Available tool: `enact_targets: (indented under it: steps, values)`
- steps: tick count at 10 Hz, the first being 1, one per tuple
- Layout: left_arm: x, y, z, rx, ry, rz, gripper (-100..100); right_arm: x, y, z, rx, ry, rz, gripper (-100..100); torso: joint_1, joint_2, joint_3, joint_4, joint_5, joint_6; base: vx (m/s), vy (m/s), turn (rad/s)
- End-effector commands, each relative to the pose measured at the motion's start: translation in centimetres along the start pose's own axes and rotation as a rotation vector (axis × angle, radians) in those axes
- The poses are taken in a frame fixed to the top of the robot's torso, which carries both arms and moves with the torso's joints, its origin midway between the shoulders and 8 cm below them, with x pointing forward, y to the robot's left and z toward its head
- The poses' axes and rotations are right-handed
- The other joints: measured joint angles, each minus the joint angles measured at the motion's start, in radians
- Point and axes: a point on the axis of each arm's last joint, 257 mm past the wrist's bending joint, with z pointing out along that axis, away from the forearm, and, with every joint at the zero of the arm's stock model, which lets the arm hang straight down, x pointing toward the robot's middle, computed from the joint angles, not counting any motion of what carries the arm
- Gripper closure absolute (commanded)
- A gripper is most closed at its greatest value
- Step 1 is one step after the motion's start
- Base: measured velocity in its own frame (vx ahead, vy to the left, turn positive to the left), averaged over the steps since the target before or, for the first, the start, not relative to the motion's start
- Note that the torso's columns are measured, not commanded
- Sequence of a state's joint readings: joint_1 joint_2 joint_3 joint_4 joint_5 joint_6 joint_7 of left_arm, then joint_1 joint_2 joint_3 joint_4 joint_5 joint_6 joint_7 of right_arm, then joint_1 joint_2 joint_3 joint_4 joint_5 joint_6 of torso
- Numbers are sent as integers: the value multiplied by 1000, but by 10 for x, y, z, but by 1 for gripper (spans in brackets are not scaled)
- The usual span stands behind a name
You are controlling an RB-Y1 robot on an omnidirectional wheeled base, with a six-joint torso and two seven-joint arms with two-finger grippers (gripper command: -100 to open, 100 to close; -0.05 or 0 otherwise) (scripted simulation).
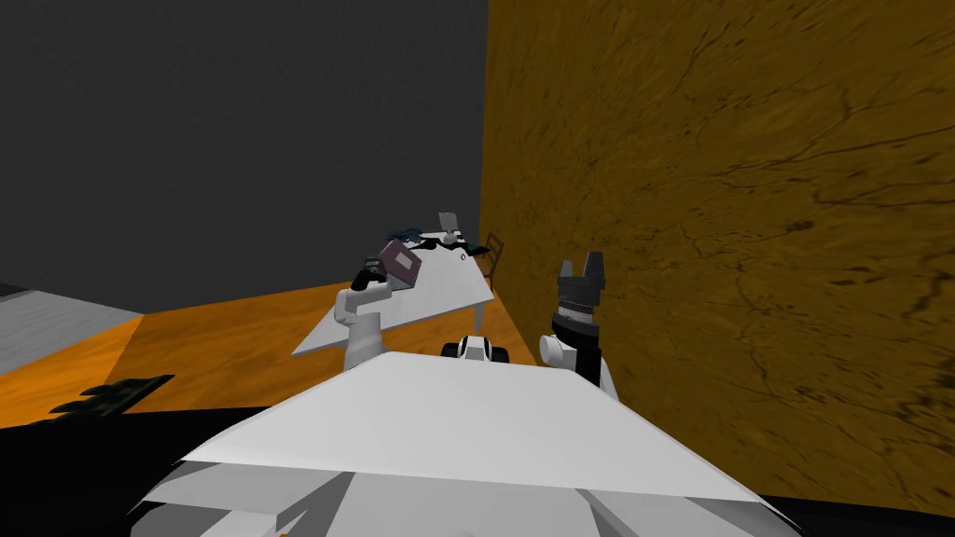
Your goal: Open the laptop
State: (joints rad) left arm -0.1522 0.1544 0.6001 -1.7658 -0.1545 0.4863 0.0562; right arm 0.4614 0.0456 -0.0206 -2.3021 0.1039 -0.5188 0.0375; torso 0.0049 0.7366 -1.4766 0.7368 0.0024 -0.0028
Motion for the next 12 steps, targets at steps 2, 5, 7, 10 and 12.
enact_targets:
  steps: [2, 5, 7, 10, 12]
  values:
    - [-9, -20, 7, 29, -14, 49, -100, 0, 0, 0, 0, 0, 0, 0, -11, -1, -1, 0, -4, 3, -24, -67, -92]
    - [-20, -48, 16, 70, -36, 134, -100, 0, 0, 0, 0, 0, 1, 0, -5, 1, 0, 1, -2, 3, -20, -124, -87]
    - [-14, -58, 22, 85, -33, 223, -100, 0, 0, 0, 0, 0, 0, 0, -1, 1, 0, 1, -1, 3, -14, -62, -109]
    - [2, -27, 17, 44, 1, 262, -100, 0, 0, 0, 0, 0, 0, 0, 3, 4, 2, 2, 0, 2, -46, 92, 35]
    - [4, -9, 11, 21, 15, 251, -100, 0, 0, 0, 0, 0, 0, 0, 1, 0, 0, 1, 0, 3, -23, 220, 72]
